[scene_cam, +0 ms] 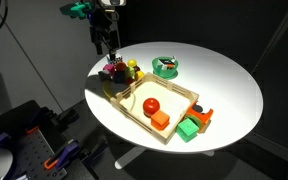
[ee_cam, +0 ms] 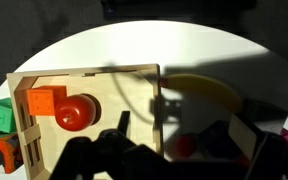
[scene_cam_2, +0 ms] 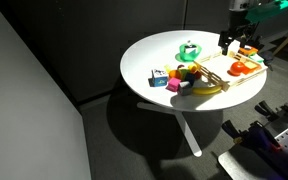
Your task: Put the red ball in the box
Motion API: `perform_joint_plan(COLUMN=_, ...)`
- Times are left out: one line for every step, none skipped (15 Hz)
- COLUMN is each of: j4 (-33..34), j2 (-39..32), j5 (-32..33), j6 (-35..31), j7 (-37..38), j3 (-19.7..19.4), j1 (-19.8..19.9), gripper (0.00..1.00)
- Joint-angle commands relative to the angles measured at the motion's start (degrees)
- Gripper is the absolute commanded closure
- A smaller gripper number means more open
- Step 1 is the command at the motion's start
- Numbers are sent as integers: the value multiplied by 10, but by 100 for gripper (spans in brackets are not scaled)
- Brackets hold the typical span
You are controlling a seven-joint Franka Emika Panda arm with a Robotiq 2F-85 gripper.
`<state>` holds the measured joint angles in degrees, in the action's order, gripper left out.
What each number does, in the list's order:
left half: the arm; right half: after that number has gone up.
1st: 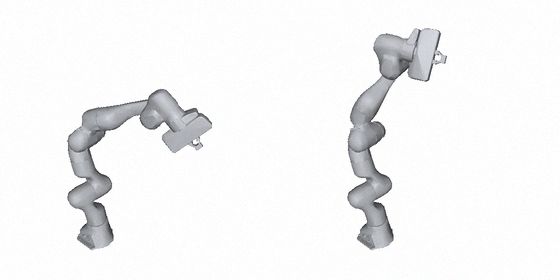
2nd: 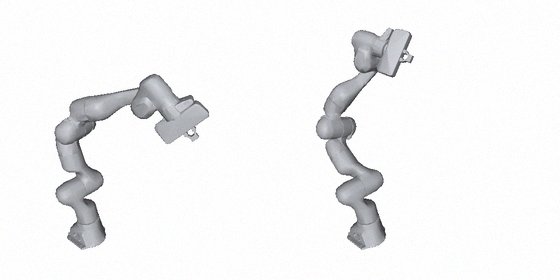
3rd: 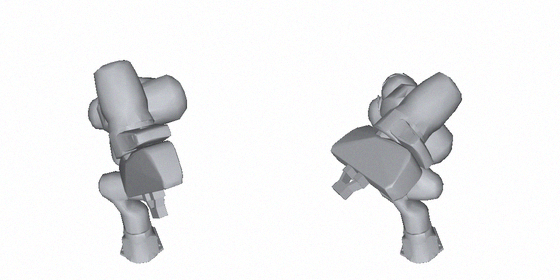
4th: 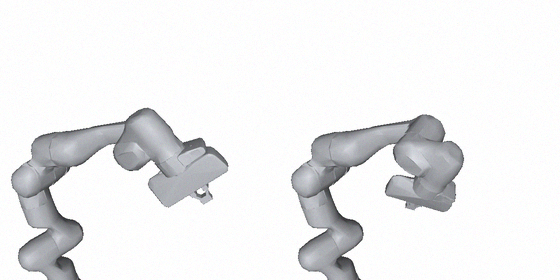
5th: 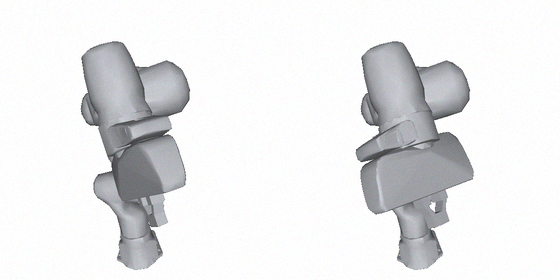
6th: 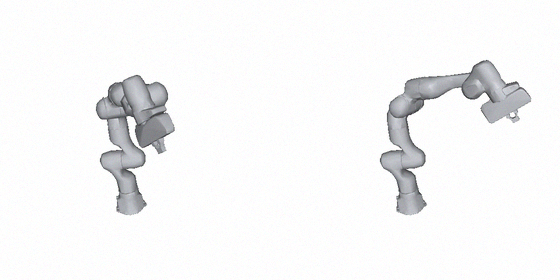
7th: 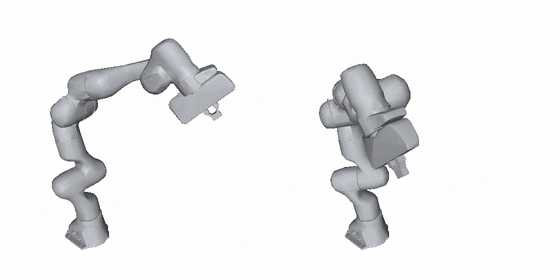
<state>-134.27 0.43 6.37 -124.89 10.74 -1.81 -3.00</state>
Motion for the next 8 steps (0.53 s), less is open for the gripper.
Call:
perform_joint_plan(j4=-27, j2=44, j5=-8, j6=-5, j7=-17, j3=13, j1=7, gripper=0)
perform_joint_plan(j4=-7, j2=16, j5=-1, j6=1, j7=-3, j3=14, j1=9, gripper=0)
perform_joint_plan(j4=-10, j2=22, j5=-1, j6=1, j7=-3, j3=16, j1=9, gripper=0)
perform_joint_plan(j4=-13, j2=26, j5=-1, j6=1, j7=-4, j3=17, j1=9, gripper=0)
perform_joint_plan(j4=-14, j2=29, j5=-1, j6=1, j7=-4, j3=17, j1=9, gripper=0)
perform_joint_plan(j4=-15, j2=29, j5=-1, j6=1, j7=-4, j3=17, j1=9, gripper=0)
perform_joint_plan(j4=-16, j2=29, j5=-1, j6=1, j7=-4, j3=17, j1=9, gripper=0)
perform_joint_plan(j4=-17, j2=29, j5=-1, j6=1, j7=-4, j3=17, j1=9, gripper=0)
